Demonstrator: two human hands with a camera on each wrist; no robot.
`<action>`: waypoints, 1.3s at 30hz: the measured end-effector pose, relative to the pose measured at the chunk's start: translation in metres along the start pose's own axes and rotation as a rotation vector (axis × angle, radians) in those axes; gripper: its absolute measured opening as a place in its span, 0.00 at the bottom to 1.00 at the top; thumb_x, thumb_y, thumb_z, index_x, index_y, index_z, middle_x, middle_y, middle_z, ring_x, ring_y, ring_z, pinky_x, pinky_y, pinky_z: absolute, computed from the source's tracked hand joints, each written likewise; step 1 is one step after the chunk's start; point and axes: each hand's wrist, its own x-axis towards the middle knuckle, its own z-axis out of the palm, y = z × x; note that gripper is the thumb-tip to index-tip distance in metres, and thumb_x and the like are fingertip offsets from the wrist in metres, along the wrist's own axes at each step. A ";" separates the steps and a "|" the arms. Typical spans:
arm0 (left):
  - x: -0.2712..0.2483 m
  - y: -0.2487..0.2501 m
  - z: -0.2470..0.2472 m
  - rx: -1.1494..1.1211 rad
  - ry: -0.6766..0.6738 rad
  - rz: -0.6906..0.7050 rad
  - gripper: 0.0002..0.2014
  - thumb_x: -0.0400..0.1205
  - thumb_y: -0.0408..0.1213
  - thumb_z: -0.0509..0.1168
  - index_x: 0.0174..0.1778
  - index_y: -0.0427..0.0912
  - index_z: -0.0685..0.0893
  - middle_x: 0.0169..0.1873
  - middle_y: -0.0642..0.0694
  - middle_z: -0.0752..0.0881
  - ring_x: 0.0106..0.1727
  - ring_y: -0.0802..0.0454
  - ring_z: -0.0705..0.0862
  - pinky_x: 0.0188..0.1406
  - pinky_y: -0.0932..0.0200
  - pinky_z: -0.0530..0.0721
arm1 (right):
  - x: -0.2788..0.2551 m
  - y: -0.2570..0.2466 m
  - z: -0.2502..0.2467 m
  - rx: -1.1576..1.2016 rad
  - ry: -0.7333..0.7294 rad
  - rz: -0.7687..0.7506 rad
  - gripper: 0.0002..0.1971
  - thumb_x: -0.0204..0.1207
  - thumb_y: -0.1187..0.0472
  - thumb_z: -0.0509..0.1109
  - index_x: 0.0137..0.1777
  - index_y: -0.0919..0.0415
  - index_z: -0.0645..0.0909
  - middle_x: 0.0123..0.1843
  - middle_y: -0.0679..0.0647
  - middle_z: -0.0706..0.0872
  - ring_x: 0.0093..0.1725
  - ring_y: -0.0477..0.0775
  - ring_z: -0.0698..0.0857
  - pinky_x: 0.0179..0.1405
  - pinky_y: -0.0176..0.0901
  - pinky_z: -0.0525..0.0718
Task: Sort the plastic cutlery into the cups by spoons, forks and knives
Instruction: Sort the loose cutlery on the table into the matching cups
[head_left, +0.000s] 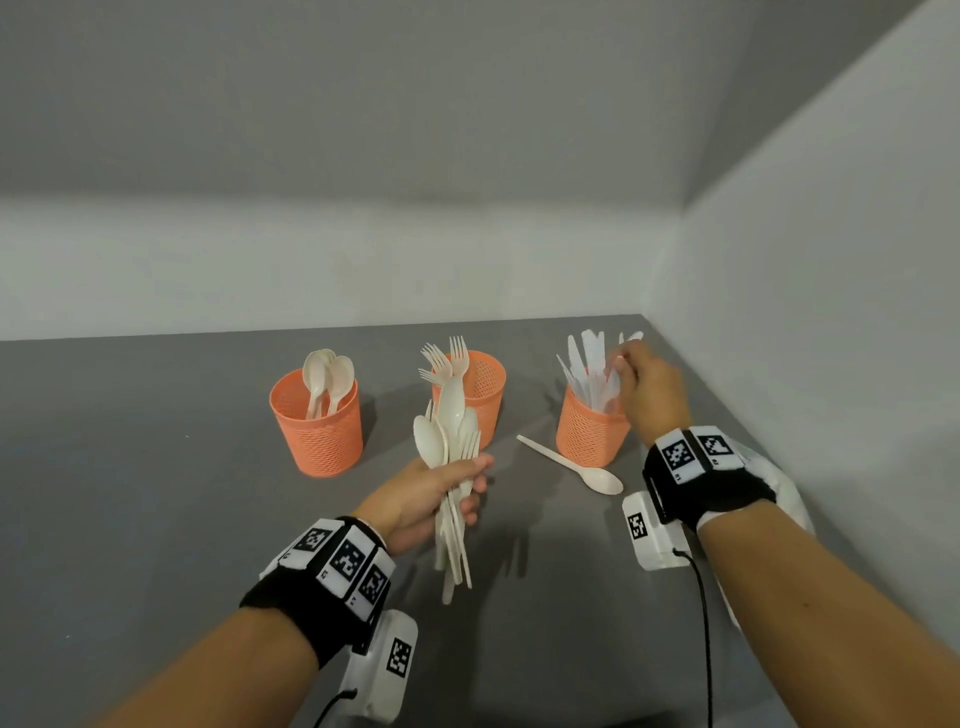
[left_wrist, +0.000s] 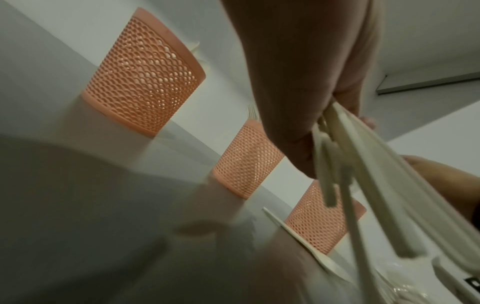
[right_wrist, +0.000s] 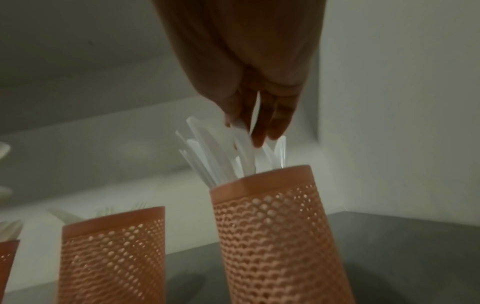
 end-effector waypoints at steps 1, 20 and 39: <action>0.000 0.001 -0.001 -0.048 -0.007 -0.007 0.11 0.76 0.27 0.64 0.54 0.34 0.77 0.25 0.47 0.78 0.19 0.56 0.73 0.22 0.62 0.78 | -0.001 -0.002 -0.001 -0.024 0.043 -0.016 0.12 0.81 0.68 0.58 0.60 0.69 0.77 0.55 0.67 0.85 0.57 0.68 0.79 0.51 0.51 0.76; -0.011 0.010 -0.013 -0.088 -0.131 -0.022 0.16 0.83 0.26 0.55 0.66 0.36 0.74 0.49 0.42 0.91 0.49 0.47 0.90 0.47 0.55 0.89 | -0.062 0.008 0.077 -0.548 -0.772 -0.167 0.23 0.77 0.67 0.62 0.72 0.60 0.63 0.59 0.68 0.81 0.56 0.67 0.83 0.50 0.52 0.80; -0.024 0.011 -0.042 -0.205 0.085 0.091 0.08 0.82 0.27 0.59 0.51 0.34 0.83 0.41 0.40 0.90 0.43 0.49 0.90 0.47 0.55 0.88 | -0.091 -0.040 0.076 -0.014 -0.526 -0.099 0.05 0.78 0.63 0.65 0.42 0.60 0.75 0.33 0.51 0.77 0.35 0.53 0.77 0.32 0.38 0.68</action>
